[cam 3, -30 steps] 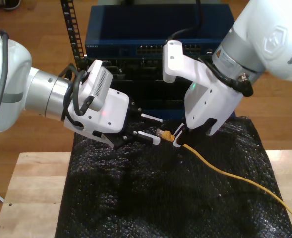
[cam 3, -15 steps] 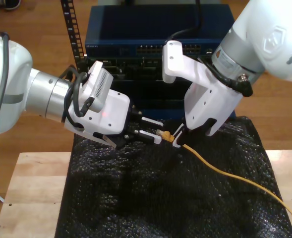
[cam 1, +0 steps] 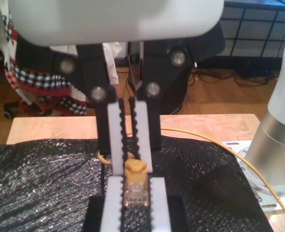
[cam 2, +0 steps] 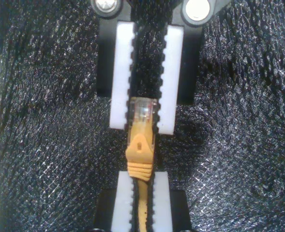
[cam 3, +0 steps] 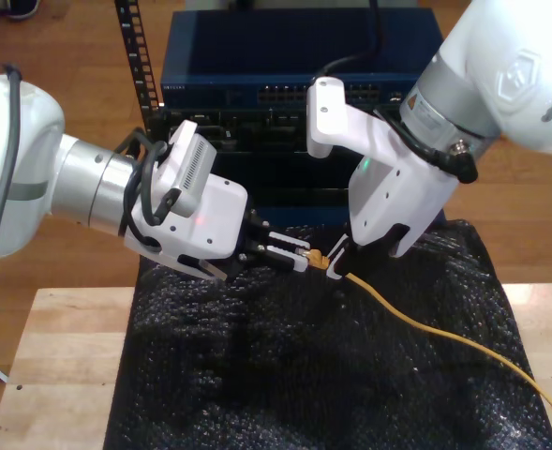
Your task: Grab the cable and plug it in
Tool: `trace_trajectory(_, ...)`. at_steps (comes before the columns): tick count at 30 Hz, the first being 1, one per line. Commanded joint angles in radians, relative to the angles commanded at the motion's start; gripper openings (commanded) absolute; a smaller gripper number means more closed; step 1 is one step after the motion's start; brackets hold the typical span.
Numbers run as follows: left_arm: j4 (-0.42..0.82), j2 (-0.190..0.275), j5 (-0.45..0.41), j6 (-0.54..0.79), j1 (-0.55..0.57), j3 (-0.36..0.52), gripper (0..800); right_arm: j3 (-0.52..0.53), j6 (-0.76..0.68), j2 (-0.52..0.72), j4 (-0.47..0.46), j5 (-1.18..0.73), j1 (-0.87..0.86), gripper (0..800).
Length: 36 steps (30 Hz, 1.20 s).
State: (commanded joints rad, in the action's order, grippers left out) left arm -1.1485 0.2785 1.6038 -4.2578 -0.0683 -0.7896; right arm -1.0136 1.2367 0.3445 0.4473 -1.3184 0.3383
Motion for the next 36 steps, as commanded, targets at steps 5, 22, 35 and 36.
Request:
trace_trajectory(5, 0.002, 0.0, 0.0, -0.002, 0.0, 0.0, 3, 0.0, 0.037, 0.002, 0.0, 0.0, 0.0, 553)
trace_trajectory(22, -0.012, -0.044, 0.091, -0.051, -0.009, -0.02, 2, -0.028, 0.064, 0.009, 0.023, 0.005, -0.014, 796)
trace_trajectory(35, -0.069, -0.077, 0.189, -0.071, -0.075, -0.038, 2, -0.069, 0.107, 0.091, 0.037, 0.008, -0.021, 797)
trace_trajectory(36, -0.069, -0.078, 0.195, -0.078, -0.081, -0.038, 2, -0.074, 0.112, 0.095, 0.037, 0.008, -0.021, 797)
